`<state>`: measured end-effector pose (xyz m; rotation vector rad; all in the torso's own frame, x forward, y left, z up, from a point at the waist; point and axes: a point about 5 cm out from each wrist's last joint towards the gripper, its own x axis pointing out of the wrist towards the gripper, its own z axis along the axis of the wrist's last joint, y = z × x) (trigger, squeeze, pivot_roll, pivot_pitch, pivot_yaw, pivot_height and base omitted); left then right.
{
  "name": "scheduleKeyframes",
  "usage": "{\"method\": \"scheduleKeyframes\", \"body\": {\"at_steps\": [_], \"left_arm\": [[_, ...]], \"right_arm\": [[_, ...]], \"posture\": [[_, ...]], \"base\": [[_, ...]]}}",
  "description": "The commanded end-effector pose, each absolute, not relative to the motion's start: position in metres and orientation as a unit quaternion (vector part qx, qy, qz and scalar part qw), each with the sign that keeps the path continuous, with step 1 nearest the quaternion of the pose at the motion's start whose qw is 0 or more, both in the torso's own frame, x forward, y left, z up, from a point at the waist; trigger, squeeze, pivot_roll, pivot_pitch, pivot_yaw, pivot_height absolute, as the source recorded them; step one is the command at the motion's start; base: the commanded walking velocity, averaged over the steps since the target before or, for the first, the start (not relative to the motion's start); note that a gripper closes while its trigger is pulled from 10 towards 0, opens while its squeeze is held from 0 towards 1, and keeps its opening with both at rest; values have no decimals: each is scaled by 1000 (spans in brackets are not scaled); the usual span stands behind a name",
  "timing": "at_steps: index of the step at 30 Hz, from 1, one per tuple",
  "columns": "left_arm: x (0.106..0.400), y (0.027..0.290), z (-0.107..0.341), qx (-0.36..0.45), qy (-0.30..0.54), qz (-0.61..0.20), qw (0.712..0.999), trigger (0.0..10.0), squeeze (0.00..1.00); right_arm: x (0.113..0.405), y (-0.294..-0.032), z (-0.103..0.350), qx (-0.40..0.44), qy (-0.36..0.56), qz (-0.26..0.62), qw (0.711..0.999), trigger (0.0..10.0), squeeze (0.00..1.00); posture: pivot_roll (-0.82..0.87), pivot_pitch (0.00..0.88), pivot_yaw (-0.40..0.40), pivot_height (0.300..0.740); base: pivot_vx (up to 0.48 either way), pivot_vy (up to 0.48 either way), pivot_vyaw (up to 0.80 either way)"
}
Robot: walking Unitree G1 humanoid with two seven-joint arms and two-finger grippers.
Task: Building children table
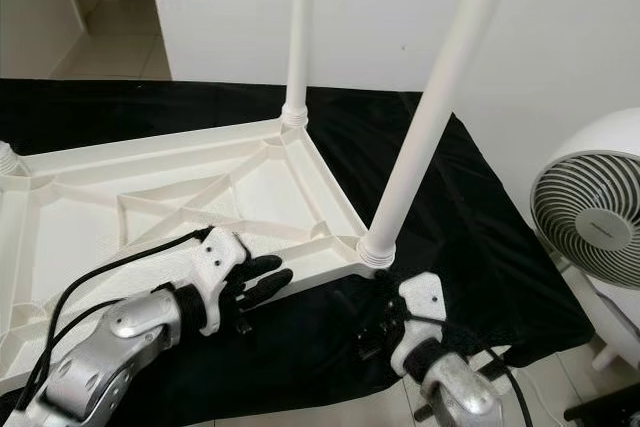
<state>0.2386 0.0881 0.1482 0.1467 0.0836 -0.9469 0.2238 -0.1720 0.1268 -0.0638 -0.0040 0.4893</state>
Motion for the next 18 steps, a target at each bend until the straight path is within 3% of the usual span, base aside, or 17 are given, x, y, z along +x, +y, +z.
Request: {"method": "scheduleKeyframes", "body": {"at_steps": [1, 18], "left_arm": [[236, 92, 149, 75, 46, -442, 893, 10000, 0], [201, 121, 148, 89, 111, -448, 883, 10000, 0]], "right_arm": [[225, -178, 123, -27, 7, 233, 972, 10000, 0], [242, -178, 130, -37, 3, 273, 961, 10000, 0]], "posture": [[-25, 68, -51, 740], [32, 68, -77, 740]], "base": [[0, 0, 0], [0, 0, 0]]}}
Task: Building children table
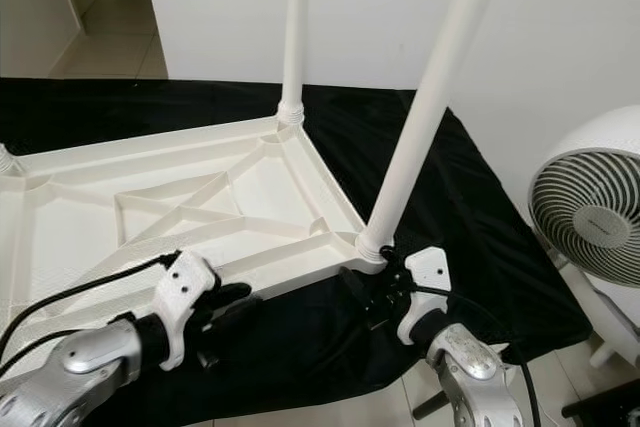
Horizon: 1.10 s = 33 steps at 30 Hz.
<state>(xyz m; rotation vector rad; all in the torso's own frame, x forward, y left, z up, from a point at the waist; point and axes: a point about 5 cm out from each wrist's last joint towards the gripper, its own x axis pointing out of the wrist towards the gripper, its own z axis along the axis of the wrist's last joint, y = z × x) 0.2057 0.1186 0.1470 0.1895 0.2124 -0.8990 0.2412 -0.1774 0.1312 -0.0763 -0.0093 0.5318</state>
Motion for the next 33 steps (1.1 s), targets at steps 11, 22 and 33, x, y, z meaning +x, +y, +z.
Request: {"method": "scheduleKeyframes", "body": {"at_steps": [11, 22, 33], "left_arm": [[185, 135, 136, 103, 174, -466, 861, 10000, 0], [183, 140, 137, 96, 183, -440, 874, 10000, 0], [186, 144, 140, 94, 185, -418, 884, 10000, 0]], "right_arm": [[245, -173, 131, -50, 13, 321, 946, 10000, 0], [233, -174, 126, -42, 33, 338, 940, 10000, 0], [240, -168, 118, -26, 42, 338, 940, 10000, 0]], "posture": [[31, 96, -77, 740], [28, 121, -78, 740], [28, 164, -87, 740]], "base": [[0, 0, 0], [0, 0, 0], [0, 0, 0]]}}
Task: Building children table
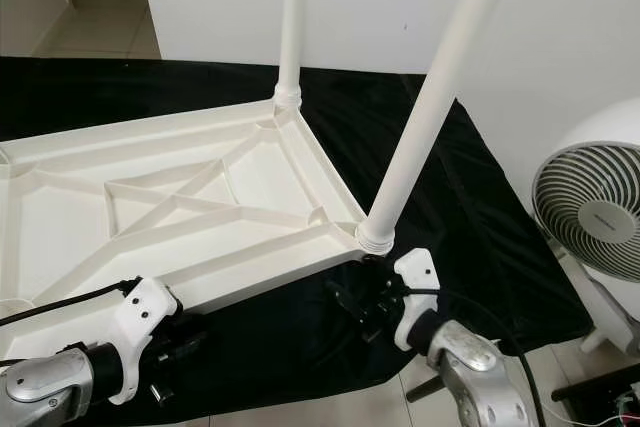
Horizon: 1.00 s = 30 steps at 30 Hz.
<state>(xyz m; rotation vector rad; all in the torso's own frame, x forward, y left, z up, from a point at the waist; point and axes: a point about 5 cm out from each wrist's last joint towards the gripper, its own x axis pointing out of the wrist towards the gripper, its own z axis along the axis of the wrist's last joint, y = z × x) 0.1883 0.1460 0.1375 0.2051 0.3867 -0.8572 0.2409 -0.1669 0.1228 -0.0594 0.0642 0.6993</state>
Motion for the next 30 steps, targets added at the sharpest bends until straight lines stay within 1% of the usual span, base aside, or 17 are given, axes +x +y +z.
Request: {"method": "scheduleKeyframes", "body": {"at_steps": [1, 7, 9, 12, 21, 22, 24, 25, 28, 30], "left_arm": [[186, 144, 140, 95, 185, -417, 885, 10000, 0], [188, 147, 142, 96, 181, -406, 890, 10000, 0], [190, 147, 143, 96, 178, -403, 893, 10000, 0], [192, 148, 145, 94, 175, -399, 895, 10000, 0], [215, 149, 152, 98, 147, -379, 909, 10000, 0], [215, 149, 152, 98, 147, -379, 909, 10000, 0], [224, 148, 153, 97, 138, -373, 913, 10000, 0], [224, 148, 153, 97, 138, -373, 913, 10000, 0], [238, 148, 152, 102, 128, -364, 917, 10000, 0], [243, 148, 152, 102, 125, -361, 919, 10000, 0]], "right_arm": [[242, -167, 117, -19, 44, 337, 940, 10000, 0], [247, -162, 114, -12, 43, 334, 942, 10000, 0], [252, -159, 114, -10, 38, 335, 941, 10000, 0], [258, -157, 114, -11, 33, 336, 941, 10000, 0], [295, -147, 118, -26, 11, 337, 941, 10000, 0], [295, -147, 118, -26, 11, 337, 941, 10000, 0], [309, -144, 122, -34, 3, 338, 941, 10000, 0], [309, -144, 122, -34, 3, 338, 941, 10000, 0], [324, -139, 126, -42, -1, 336, 941, 10000, 0], [328, -137, 126, -46, -3, 335, 941, 10000, 0]], "posture": [[30, 171, -86, 740], [31, 181, -85, 740], [33, 197, -80, 740], [34, 199, -77, 740], [41, 188, -70, 740], [41, 188, -70, 740], [38, 190, -66, 740], [38, 190, -66, 740], [41, 193, -70, 740], [41, 193, -69, 740]], "base": [[0, 0, 0], [0, 0, 0], [0, 0, 0], [0, 0, 0], [0, 0, 0], [0, 0, 0], [0, 0, 0], [0, 0, 0], [0, 0, 0], [0, 0, 0]]}}
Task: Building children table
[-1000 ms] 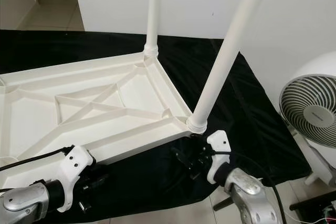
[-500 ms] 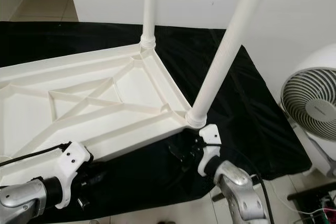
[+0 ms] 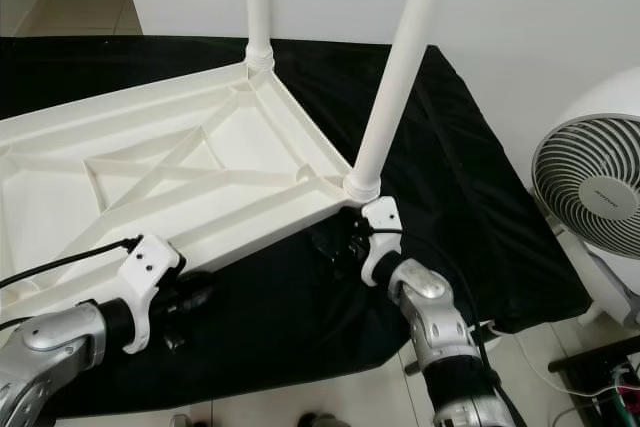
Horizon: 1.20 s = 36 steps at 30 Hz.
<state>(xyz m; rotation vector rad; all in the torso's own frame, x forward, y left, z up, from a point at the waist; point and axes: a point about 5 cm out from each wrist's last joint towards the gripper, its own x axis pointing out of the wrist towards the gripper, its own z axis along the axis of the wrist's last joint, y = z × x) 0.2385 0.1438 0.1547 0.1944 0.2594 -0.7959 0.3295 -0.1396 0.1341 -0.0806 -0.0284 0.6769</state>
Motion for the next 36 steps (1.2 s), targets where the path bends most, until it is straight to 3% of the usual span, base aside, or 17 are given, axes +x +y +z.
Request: {"method": "scheduleKeyframes", "body": {"at_steps": [1, 18, 25, 31, 36], "left_arm": [[248, 148, 152, 106, 122, -358, 920, 10000, 0], [300, 148, 153, 95, 76, -317, 940, 10000, 0], [286, 139, 156, 89, 65, -338, 935, 10000, 0], [263, 130, 162, 87, 51, -361, 927, 10000, 0], [260, 134, 173, 84, 10, -292, 953, 10000, 0]], "right_arm": [[335, -135, 127, -47, -5, 332, 942, 10000, 0], [368, -101, 137, -56, -25, 311, 949, 10000, 0], [361, -100, 138, -44, -57, 319, 945, 10000, 0], [347, -114, 137, -43, -90, 320, 942, 10000, 0], [335, -129, 140, -38, -113, 302, 946, 10000, 0]], "posture": [[42, 194, -70, 740], [44, 184, -68, 740], [44, 180, -68, 740], [46, 177, -73, 740], [59, 159, -77, 740]], "base": [[0, 0, 0], [0, 0, 0], [0, 0, 0], [0, 0, 0], [0, 0, 0]]}}
